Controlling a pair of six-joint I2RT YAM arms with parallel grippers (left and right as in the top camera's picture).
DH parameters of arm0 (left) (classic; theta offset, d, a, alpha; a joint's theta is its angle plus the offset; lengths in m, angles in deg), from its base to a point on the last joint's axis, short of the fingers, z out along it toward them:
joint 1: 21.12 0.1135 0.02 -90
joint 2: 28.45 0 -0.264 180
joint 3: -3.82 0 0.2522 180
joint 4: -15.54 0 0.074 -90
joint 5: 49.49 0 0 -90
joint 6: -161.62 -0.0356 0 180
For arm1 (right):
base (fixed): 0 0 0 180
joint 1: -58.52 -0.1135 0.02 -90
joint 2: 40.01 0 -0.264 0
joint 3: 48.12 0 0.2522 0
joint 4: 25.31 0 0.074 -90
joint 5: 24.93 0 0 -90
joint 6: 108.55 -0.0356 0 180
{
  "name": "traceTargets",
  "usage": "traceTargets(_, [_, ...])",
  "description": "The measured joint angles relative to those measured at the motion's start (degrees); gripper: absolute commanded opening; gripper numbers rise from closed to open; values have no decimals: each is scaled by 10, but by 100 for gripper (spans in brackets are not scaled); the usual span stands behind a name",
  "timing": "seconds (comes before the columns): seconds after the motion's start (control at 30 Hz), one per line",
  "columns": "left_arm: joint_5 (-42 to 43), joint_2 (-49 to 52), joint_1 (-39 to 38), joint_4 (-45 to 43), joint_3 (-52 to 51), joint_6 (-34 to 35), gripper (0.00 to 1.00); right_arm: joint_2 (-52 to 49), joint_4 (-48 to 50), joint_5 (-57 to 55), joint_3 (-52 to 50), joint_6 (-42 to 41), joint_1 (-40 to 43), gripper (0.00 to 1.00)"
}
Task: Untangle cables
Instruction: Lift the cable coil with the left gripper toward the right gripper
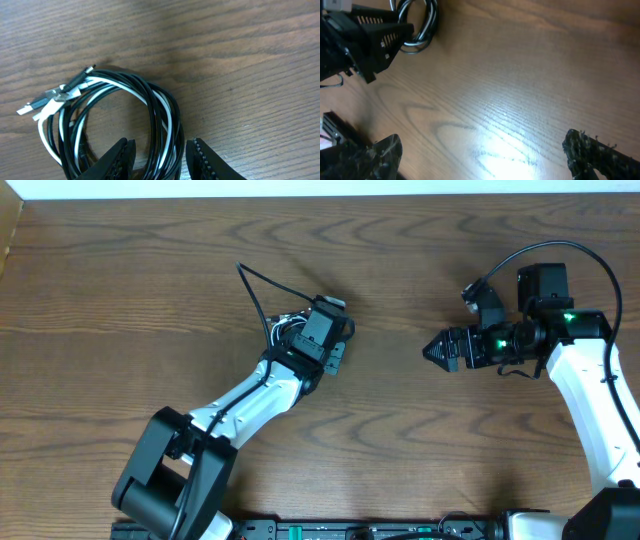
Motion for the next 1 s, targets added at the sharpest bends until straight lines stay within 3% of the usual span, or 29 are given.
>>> traceTargets(0.3, [31,42,0,15,0,-16,40,0,-7,-6,0,-1,0,99])
traceTargets(0.5, [52,45,0,16,0,-28,51,0,-3,-8,0,-1,0,99])
traceTargets(1.0, [61,45,21,15,0,-31,49,0,-7,-9,0,1,0,99])
